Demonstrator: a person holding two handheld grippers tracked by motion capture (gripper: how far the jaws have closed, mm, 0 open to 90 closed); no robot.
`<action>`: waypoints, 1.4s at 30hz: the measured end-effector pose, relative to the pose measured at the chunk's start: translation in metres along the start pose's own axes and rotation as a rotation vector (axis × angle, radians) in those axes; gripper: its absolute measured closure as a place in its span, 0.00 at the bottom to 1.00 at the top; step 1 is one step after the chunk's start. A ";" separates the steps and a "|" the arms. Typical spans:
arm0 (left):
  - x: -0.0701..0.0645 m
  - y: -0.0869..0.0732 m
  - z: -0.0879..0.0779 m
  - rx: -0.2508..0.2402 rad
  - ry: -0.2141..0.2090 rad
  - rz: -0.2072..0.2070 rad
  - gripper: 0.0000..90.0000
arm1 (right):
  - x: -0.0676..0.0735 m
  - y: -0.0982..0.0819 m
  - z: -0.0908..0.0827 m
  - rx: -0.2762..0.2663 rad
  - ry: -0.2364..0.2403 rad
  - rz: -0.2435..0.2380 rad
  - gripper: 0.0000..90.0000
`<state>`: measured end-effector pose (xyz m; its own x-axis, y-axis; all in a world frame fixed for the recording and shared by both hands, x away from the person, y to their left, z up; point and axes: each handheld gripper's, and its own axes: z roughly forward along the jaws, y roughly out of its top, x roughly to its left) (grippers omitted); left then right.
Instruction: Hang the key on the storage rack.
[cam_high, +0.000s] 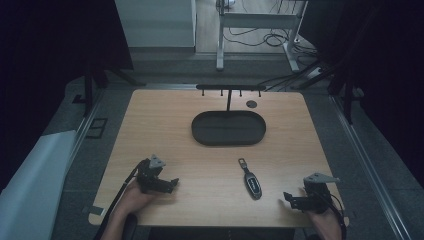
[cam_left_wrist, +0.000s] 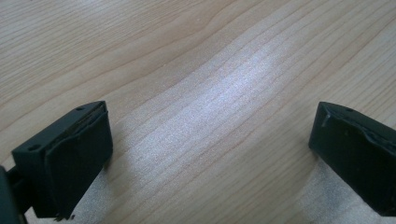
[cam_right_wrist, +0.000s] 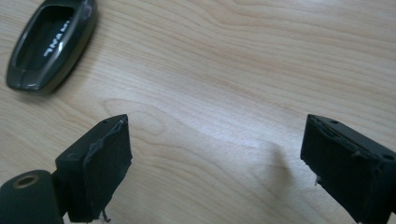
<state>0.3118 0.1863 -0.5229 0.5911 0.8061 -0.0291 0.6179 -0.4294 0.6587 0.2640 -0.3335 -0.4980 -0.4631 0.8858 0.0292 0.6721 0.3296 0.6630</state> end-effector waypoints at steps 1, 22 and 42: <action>0.000 0.000 0.000 0.000 0.000 0.000 0.00 | 0.000 0.000 0.000 0.000 0.000 0.000 0.09; 0.000 0.000 0.000 -0.001 0.000 0.000 0.00 | 0.005 0.002 0.003 0.033 0.007 -0.031 0.08; 0.000 0.000 0.000 -0.002 0.000 0.000 0.00 | 0.009 0.014 0.001 0.091 0.039 -0.043 0.06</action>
<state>0.3118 0.1862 -0.5230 0.5911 0.8061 -0.0292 0.6170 -0.4285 0.6601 0.2700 -0.3204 -0.4896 -0.5139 0.8572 0.0328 0.7002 0.3970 0.5933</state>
